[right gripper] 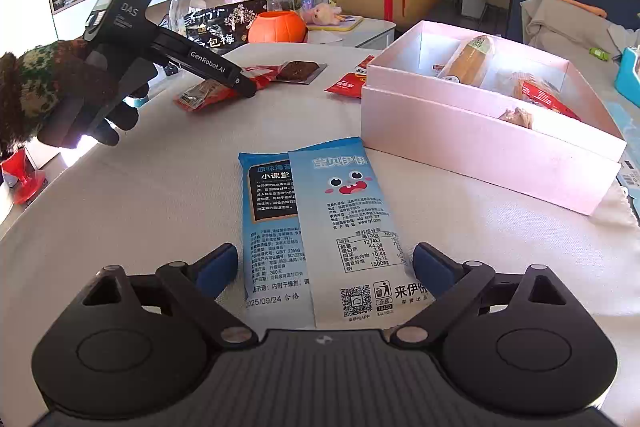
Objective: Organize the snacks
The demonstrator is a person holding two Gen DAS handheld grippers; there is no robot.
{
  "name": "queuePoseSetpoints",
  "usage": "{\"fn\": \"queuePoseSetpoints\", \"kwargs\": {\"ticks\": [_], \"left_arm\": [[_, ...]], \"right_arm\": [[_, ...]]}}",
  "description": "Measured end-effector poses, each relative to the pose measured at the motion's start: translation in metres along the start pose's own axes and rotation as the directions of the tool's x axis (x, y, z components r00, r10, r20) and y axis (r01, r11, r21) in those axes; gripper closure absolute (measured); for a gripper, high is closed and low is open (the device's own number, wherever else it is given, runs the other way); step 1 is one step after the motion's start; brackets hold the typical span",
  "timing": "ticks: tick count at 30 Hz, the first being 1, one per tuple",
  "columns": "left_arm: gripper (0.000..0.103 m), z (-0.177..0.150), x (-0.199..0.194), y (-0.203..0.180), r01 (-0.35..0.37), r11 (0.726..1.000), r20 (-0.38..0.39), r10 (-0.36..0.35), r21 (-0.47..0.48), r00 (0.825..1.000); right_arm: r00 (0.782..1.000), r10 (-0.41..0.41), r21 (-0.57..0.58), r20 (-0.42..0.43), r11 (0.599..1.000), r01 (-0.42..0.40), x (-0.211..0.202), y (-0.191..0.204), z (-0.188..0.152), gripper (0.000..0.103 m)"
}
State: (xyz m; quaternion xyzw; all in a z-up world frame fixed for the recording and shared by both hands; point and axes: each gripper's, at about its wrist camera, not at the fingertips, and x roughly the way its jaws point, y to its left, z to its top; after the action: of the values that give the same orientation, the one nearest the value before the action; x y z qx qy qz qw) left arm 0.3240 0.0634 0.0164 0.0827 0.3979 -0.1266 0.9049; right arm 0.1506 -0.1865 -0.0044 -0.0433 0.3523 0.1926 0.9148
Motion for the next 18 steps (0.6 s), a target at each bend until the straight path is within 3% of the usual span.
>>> {"fn": "queuePoseSetpoints", "kwargs": {"ticks": [4, 9, 14, 18], "left_arm": [[0.009, 0.003, 0.009, 0.017, 0.056, 0.996, 0.01, -0.055, -0.075, 0.998], [0.011, 0.002, 0.004, 0.005, 0.016, 0.998, -0.011, -0.017, -0.062, 1.0], [0.019, -0.025, -0.027, -0.024, 0.061, 0.998, 0.004, -0.061, -0.031, 0.998], [0.019, -0.055, -0.055, -0.051, 0.107, 0.994, 0.014, -0.107, 0.003, 0.994]], "right_arm": [[1.0, -0.001, -0.004, -0.002, 1.0, 0.001, 0.0, 0.001, 0.0, 0.007], [1.0, 0.001, -0.003, -0.001, 1.0, -0.001, -0.001, 0.001, -0.002, 0.007], [1.0, 0.009, 0.009, 0.004, 1.0, -0.009, -0.001, -0.001, -0.001, 0.007], [1.0, 0.006, 0.006, 0.002, 1.0, -0.006, -0.001, 0.0, -0.001, 0.007]]}}
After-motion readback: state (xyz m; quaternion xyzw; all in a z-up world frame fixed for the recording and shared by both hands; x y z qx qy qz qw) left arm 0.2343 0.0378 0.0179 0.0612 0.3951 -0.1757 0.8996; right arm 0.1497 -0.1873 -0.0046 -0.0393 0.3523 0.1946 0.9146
